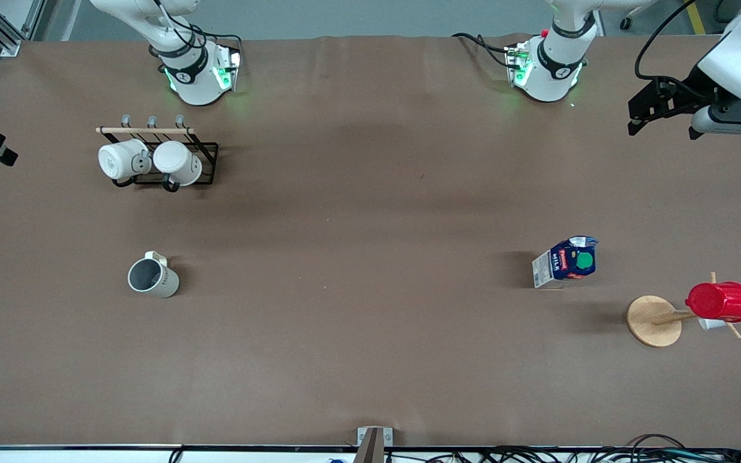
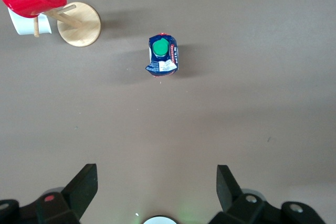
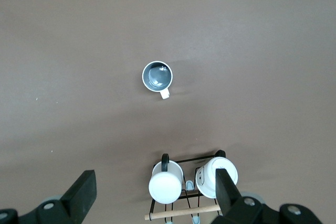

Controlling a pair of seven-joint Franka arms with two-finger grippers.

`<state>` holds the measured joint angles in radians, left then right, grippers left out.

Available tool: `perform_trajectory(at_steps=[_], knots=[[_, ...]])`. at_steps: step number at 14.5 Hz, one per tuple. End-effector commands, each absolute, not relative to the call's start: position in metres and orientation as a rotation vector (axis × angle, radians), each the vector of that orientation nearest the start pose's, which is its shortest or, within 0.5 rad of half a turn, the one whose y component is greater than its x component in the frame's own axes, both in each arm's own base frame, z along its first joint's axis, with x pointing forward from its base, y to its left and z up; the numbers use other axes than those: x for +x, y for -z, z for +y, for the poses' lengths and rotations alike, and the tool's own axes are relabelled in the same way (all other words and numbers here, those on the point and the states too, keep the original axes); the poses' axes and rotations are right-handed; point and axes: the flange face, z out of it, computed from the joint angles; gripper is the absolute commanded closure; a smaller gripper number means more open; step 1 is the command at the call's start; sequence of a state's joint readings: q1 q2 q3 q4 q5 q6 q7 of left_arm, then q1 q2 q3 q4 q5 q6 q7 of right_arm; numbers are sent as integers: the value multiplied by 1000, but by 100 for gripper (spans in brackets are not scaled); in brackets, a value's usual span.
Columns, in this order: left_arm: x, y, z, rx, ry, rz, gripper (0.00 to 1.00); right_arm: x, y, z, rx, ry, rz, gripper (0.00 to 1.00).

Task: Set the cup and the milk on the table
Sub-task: 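Reach the left gripper down to the blue milk carton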

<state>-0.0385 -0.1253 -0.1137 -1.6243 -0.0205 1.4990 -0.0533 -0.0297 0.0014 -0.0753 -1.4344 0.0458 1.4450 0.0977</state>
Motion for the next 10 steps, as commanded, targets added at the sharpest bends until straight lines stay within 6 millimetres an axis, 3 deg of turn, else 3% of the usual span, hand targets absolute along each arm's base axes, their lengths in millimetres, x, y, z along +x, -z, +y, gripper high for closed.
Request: perform_trajectory(at_steps=[1, 2, 5, 7, 10], knots=[[502, -663, -78, -3117, 25, 185, 0, 538, -679, -54, -3092, 13, 292, 0], [503, -662, -76, -3116, 26, 182, 0, 538, -679, -54, -3092, 13, 292, 0], [526, -636, -68, -3123, -18, 160, 0, 537, -679, -53, -3092, 8, 287, 0], [554, -601, -51, -3134, -33, 111, 0, 537, -679, -54, -3092, 8, 287, 0], [593, -536, -52, -3145, -2, 110, 0, 537, -678, -54, -3092, 5, 287, 0]])
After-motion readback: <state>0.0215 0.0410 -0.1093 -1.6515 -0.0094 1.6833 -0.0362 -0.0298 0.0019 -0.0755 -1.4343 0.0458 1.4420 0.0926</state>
